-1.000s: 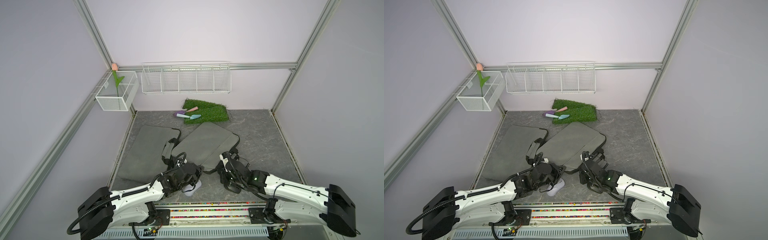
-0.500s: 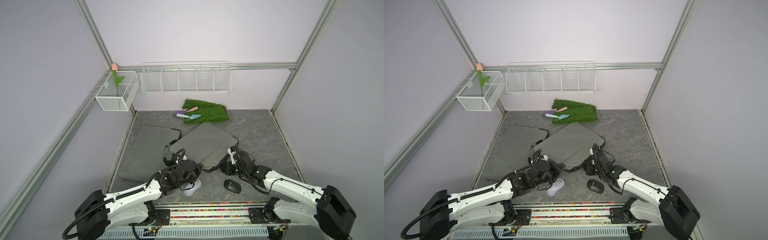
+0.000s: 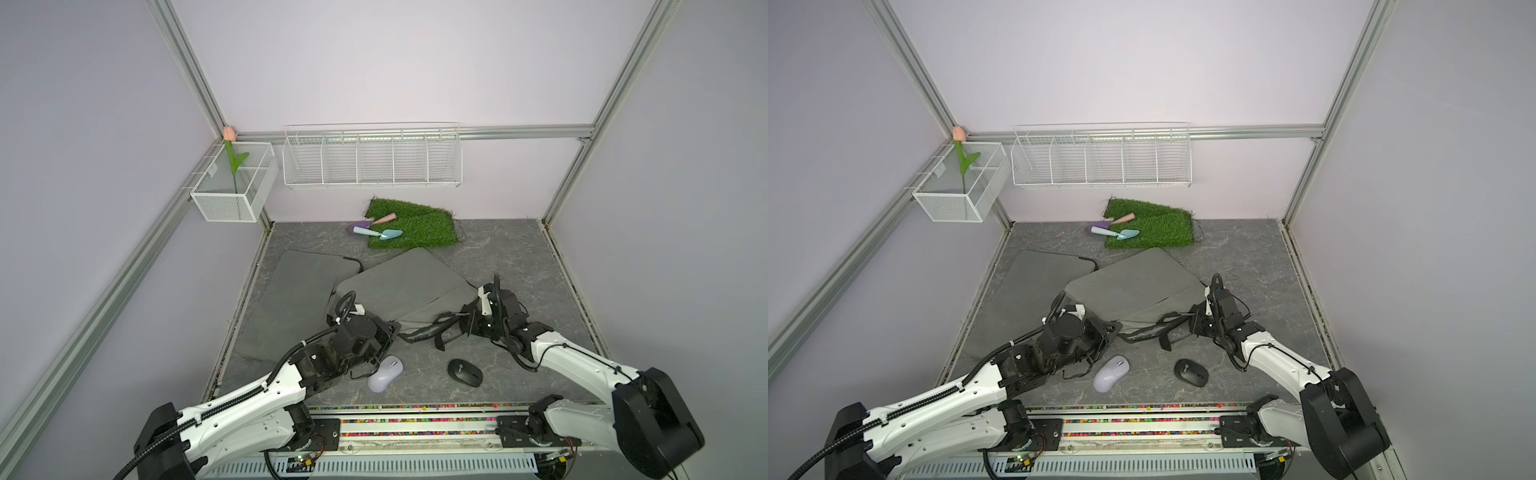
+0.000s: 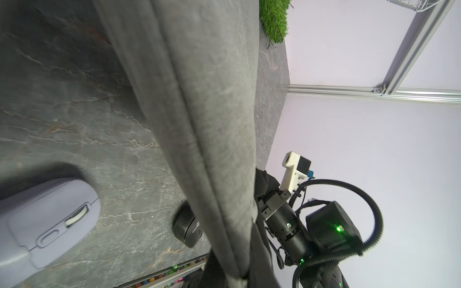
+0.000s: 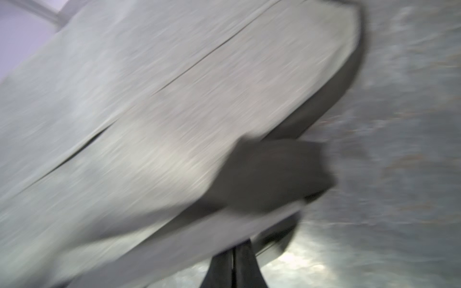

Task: Put the mouse into the laptop bag
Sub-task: Unzip the zipper on the zippered laptop bag.

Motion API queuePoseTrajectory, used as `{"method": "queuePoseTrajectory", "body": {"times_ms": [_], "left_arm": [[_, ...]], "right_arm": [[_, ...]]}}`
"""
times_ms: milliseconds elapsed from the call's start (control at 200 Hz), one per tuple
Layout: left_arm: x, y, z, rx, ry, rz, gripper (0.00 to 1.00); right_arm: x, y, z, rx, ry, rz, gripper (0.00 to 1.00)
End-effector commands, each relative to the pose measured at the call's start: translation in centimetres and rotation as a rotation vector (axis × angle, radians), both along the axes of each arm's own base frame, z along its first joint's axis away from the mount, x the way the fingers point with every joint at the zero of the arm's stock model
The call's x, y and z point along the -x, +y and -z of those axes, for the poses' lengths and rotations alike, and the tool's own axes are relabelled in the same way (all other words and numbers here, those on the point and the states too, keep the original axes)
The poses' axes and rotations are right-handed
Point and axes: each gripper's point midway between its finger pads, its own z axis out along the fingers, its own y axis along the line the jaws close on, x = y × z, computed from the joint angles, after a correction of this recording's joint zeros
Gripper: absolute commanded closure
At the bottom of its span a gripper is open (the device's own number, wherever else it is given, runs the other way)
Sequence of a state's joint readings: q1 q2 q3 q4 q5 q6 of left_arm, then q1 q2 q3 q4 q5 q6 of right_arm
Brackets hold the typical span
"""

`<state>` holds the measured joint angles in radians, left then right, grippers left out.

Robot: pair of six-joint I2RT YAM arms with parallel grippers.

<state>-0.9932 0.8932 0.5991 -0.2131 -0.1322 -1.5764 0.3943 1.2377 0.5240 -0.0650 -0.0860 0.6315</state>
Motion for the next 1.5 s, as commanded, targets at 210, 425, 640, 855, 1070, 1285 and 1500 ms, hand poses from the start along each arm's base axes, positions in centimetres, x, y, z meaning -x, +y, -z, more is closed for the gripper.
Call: {"method": "queuePoseTrajectory", "body": {"times_ms": [210, 425, 640, 855, 1070, 1285, 1500], "left_arm": [[-3.5, 5.6, -3.2, 0.038, -0.091, -0.230, 1.00], [-6.2, 7.0, -2.4, 0.003, -0.060, -0.251, 1.00], [-10.4, 3.9, -0.8, -0.090, -0.027, -0.167, 1.00], [-15.4, 3.0, 0.4, -0.186, 0.000, -0.163, 1.00], [-18.3, 1.7, 2.9, -0.264, 0.059, -0.145, 1.00], [-20.4, 1.0, 6.7, -0.315, 0.151, -0.109, 0.99], [-20.0, 0.9, 7.3, -0.319, 0.185, -0.079, 0.29]], "right_arm": [[-0.7, -9.8, 3.8, 0.154, 0.164, 0.308, 0.94], [-0.8, -12.1, 2.6, 0.118, 0.159, 0.393, 0.94], [1.7, -12.4, 1.1, 0.109, 0.096, 0.405, 0.94], [3.1, -10.0, -0.5, 0.030, 0.076, 0.306, 0.94], [5.1, -6.3, -1.4, 0.011, 0.046, 0.161, 0.94], [7.0, -1.4, -1.5, 0.047, 0.023, -0.026, 0.94], [6.7, 2.2, -0.1, 0.107, 0.044, -0.131, 0.94]]}}
